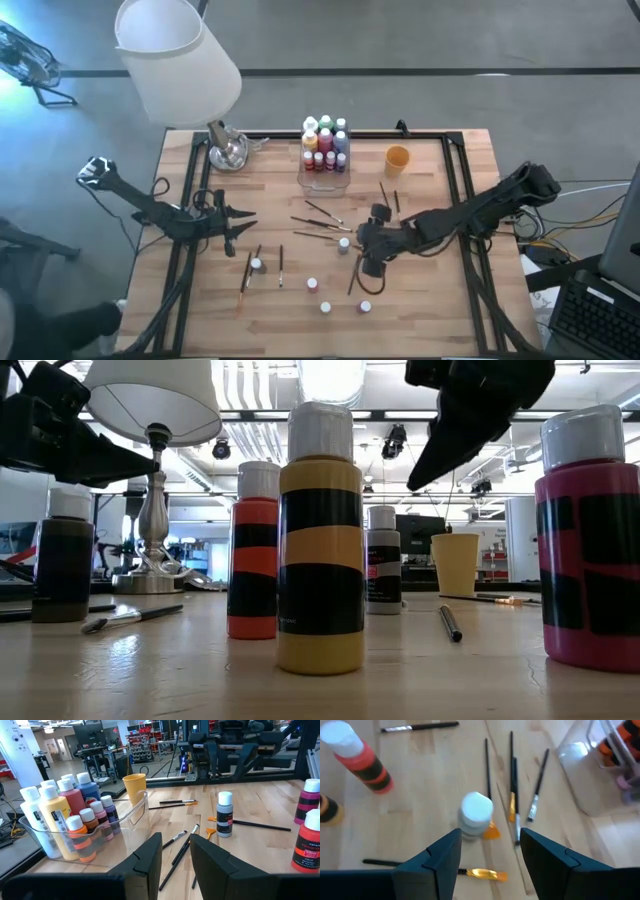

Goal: Pick & Place Paint Supplies
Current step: Put the small gray paint bottle into the bin

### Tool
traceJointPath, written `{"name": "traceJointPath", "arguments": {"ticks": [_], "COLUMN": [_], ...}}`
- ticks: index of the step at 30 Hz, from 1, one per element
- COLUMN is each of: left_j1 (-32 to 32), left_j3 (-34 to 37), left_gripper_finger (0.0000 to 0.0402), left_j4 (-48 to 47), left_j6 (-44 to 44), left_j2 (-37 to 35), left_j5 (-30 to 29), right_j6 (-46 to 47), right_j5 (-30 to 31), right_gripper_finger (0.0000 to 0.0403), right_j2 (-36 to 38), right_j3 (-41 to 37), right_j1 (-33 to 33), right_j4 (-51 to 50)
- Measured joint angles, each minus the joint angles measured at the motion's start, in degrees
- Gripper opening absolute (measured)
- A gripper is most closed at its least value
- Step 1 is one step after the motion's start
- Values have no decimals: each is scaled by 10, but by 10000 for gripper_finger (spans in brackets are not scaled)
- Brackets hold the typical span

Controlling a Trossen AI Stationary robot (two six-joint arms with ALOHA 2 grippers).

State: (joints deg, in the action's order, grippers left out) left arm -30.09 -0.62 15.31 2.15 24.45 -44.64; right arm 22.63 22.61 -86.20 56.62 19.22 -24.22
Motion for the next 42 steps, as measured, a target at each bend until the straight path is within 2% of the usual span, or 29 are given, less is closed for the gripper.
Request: {"name": "traceJointPath", "arguments": {"ticks": [11, 22, 34, 42], "left_j1": [0, 0, 0, 0], "left_j3": [0, 0, 0, 0], "left_gripper_finger": [108, 108, 108, 108], "left_j4": [-4, -10, -14, -14], "left_j6": [0, 0, 0, 0], "left_j2": [0, 1, 1, 1], "left_j5": [0, 0, 0, 0], "right_j6": [-1, -12, -11, -18], "right_j5": [-8, -31, -56, -56], "right_gripper_finger": [208, 194, 211, 180], "right_j2": [-40, -63, -93, -97], "right_j3": [0, 0, -3, -3], "right_j1": [-7, -29, -41, -41], "right_j4": [43, 83, 112, 117]}}
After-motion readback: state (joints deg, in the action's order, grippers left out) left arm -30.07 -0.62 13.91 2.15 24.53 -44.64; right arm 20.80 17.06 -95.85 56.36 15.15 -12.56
